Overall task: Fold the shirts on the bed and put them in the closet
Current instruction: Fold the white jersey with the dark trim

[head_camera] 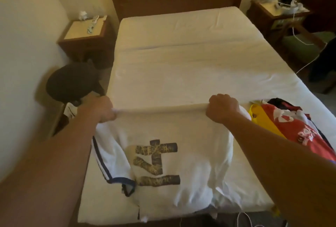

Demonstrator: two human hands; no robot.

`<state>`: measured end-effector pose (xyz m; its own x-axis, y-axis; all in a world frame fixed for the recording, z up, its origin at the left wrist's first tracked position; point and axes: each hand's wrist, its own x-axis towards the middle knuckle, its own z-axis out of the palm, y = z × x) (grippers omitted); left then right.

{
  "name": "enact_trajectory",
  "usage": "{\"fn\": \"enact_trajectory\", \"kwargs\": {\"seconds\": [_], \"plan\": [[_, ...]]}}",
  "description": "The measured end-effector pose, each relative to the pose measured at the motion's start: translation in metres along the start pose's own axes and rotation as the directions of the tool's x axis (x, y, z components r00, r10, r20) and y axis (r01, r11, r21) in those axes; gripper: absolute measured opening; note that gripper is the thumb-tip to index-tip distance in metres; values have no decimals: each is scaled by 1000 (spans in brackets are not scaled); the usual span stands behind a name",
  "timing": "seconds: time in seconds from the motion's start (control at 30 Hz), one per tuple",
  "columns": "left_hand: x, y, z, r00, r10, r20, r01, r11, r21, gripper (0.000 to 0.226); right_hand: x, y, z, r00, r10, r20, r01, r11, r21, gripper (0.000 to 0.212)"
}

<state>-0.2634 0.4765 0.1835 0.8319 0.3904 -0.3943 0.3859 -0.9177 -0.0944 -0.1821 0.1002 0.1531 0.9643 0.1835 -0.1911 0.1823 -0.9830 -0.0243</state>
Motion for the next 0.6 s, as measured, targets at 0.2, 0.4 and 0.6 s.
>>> {"fn": "enact_trajectory", "kwargs": {"seconds": [0.2,0.4,0.6], "plan": [[69,45,81,991,-119,-54,117,992,-41,33,78,8,90,1000,3,-13,-3,1000,9,21],[161,82,165,974,-227,17,228,968,-105,28,138,-1,194,968,246,51,-251,940,233,22],[226,98,213,979,-185,87,198,966,-168,32,181,-13,258,934,334,129,-356,903,242,24]]}}
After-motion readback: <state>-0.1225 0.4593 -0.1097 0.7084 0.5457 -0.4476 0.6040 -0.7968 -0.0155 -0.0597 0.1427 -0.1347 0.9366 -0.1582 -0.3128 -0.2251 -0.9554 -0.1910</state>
